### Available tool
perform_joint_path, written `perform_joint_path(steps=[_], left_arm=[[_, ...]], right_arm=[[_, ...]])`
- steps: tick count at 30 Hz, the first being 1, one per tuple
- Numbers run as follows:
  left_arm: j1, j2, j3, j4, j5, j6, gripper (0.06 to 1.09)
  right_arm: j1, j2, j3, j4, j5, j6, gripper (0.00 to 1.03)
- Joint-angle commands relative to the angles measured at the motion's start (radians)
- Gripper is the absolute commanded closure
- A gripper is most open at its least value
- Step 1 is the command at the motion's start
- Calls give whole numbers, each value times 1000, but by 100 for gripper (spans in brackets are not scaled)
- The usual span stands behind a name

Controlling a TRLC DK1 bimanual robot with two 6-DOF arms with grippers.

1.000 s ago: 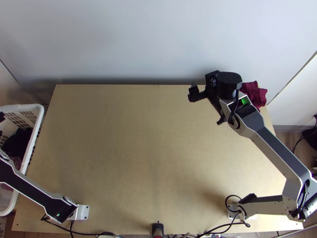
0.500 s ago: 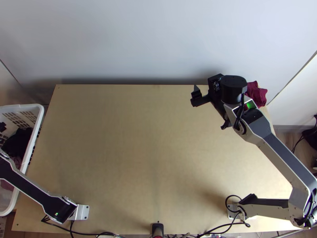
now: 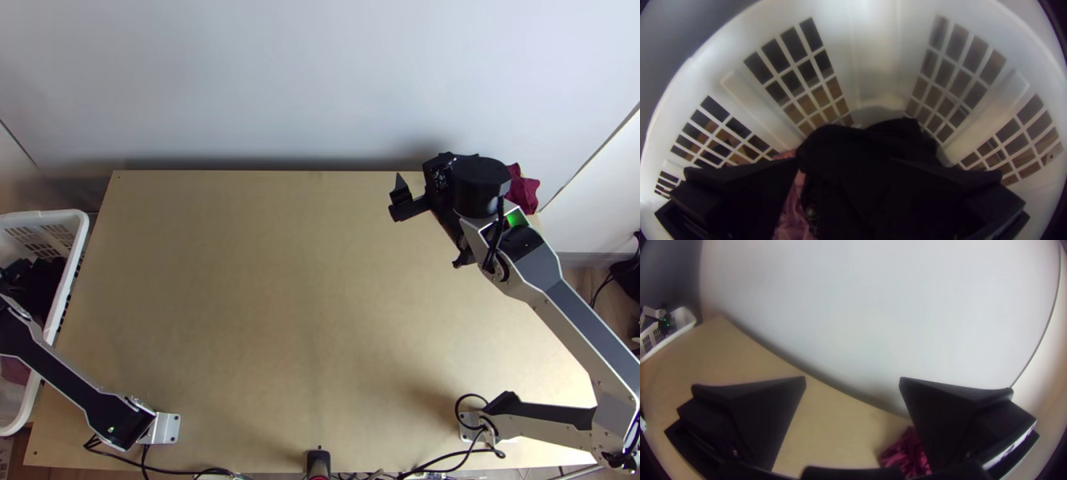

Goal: Fold the t-shirt

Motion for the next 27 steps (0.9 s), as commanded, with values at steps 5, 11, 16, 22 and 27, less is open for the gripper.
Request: perform_joint_path(steps=[5, 11, 16, 22, 27], left_arm=[[0, 98, 16, -30, -3, 19, 11], [3, 117, 16, -5, 9, 12, 106], [6, 83, 16, -25, 32, -20, 105], [0, -69, 16, -31, 49, -32, 105], [-15, -204, 21, -30, 54, -18, 105]], right_arm=[[11, -8, 22, -8, 17, -20, 5], [10, -13, 24, -8, 24, -30, 5], [10, -19, 10, -8, 25, -30, 5], [13, -16, -11, -1, 25, -29, 5], [16, -11, -16, 12, 25, -29, 5]])
